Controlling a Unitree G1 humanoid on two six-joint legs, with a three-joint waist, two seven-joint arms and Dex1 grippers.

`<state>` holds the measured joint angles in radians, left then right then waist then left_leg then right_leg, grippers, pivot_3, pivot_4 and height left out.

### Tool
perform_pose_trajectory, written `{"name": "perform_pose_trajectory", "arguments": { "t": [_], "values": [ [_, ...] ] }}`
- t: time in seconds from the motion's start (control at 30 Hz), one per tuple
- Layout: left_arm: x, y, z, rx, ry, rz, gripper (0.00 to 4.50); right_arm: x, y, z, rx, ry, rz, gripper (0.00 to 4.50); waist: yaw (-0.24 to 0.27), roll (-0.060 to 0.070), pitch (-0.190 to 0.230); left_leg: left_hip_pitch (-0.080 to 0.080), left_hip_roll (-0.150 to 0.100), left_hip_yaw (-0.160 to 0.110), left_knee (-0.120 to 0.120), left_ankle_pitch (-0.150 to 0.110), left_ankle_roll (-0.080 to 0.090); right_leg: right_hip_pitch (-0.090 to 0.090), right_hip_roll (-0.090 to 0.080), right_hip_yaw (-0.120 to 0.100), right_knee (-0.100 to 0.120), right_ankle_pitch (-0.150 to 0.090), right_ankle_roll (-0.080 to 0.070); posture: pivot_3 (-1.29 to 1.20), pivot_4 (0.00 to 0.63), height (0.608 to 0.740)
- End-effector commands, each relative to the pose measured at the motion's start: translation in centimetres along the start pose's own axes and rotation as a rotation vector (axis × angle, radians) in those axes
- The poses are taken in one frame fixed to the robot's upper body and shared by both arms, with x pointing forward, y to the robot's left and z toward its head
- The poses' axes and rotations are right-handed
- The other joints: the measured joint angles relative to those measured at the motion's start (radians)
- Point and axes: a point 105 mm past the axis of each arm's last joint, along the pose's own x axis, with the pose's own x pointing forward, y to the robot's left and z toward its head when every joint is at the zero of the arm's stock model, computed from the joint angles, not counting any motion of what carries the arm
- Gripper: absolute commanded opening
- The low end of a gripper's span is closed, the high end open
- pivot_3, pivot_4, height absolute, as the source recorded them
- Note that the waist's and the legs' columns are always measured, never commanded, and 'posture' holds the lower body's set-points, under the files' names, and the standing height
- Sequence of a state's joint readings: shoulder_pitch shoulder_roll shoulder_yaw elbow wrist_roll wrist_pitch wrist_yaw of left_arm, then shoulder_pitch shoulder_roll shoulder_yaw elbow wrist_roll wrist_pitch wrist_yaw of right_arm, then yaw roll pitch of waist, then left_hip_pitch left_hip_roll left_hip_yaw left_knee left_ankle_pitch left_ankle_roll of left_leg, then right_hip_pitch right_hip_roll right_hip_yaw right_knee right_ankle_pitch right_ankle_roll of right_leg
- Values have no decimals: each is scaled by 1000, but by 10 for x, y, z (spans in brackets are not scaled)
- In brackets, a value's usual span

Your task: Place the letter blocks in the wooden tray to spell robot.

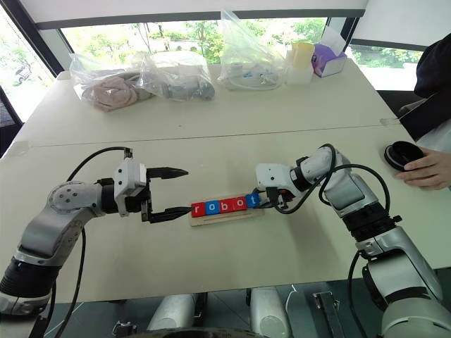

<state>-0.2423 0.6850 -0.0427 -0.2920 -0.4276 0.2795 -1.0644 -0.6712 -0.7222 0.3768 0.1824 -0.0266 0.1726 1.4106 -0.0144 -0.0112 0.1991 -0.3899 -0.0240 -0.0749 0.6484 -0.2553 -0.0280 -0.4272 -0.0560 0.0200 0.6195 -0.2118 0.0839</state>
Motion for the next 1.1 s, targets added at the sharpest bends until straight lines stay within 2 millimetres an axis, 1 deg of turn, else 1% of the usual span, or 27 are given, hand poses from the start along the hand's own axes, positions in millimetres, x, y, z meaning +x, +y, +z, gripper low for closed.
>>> {"name": "perform_pose_trajectory", "arguments": {
  "t": [0.03, 0.73, 1.1],
  "values": [
    [-3, 1, 12, 33, -32, 9, 4500, -3, -4, 8, -28, -12, -7, 1125, 0, 0, 0, 0, 0, 0, 0, 0, 0, 0, 0, 0, 0, 0, 0, 0, 150, 740],
    [-2, 3, 13, 37, -33, 8, 4500, -6, -3, 17, -17, -33, 5, 1125, 0, 0, 0, 0, 0, 0, 0, 0, 0, 0, 0, 0, 0, 0, 0, 0, 150, 740],
    [-2, 3, 12, 37, -33, 11, 4500, -5, -3, 18, -13, -36, 6, 1125, 0, 0, 0, 0, 0, 0, 0, 0, 0, 0, 0, 0, 0, 0, 0, 0, 150, 740]
  ]
}}
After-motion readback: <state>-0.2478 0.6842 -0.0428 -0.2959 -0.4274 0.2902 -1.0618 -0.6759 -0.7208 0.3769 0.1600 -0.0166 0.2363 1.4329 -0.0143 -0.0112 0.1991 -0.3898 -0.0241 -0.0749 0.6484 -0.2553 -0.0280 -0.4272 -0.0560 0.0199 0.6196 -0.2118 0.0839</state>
